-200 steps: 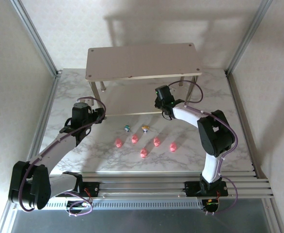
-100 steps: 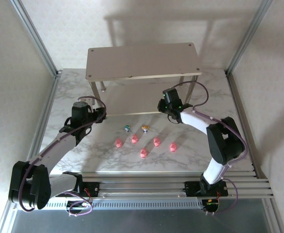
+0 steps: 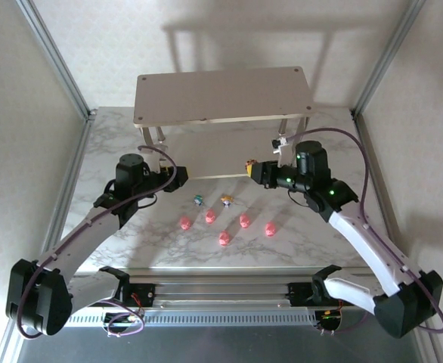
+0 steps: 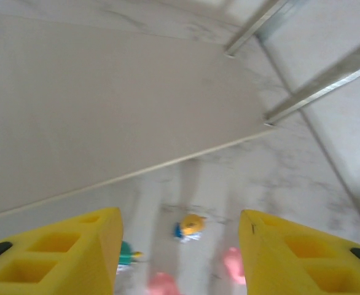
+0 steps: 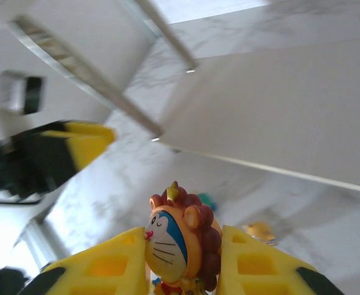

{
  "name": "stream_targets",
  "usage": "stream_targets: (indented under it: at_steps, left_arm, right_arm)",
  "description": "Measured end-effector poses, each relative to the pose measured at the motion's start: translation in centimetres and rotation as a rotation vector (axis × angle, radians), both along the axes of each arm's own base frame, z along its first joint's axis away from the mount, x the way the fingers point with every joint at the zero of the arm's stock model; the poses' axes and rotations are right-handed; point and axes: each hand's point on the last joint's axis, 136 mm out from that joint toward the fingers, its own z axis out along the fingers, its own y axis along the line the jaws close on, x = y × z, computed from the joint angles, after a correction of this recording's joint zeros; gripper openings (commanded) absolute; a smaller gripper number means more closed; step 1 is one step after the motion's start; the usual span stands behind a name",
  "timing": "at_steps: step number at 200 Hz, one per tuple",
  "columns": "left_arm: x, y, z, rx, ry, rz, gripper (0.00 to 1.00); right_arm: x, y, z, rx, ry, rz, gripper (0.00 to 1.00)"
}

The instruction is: Place and organize the plastic toys onto the shelf

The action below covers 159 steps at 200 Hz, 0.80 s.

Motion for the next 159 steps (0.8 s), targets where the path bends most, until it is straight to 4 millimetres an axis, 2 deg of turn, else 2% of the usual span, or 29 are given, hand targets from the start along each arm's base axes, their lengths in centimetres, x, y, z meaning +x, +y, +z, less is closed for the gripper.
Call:
stream_targets:
  at_steps: [18, 40, 88, 122, 159]
  left_arm:
    - [-1.5, -1.8, 1.4, -0.035, -0.027, -0.085, 0.52]
    - [-3.7, -4.0, 3.4, -0.045, -0.088, -0.192, 0.53]
    - [-8.4, -7.4, 6.3, -0.045, -0.207, -0.388, 0.57]
    - [-9.0, -7.9, 6.6, -0.079, -0.185, -0.414, 0.57]
    - [-9.6, -8.6, 8.1, -0.173, -0.168, -0.455, 0.57]
  right_arm:
    - [-2.1, 0.5, 0.6, 0.052, 0.02, 0.078, 0.15]
    - [-3.8, 1.1, 0.5, 0.107, 0.09, 0.144, 0.16]
    - [-5.4, 2.4, 0.5, 0.214, 0.199, 0.244, 0.15]
    - [-6.2, 2.7, 0.8, 0.229, 0.19, 0.284, 0.15]
    - [-7.0, 3.0, 1.4, 0.24, 0.151, 0.316, 0.15]
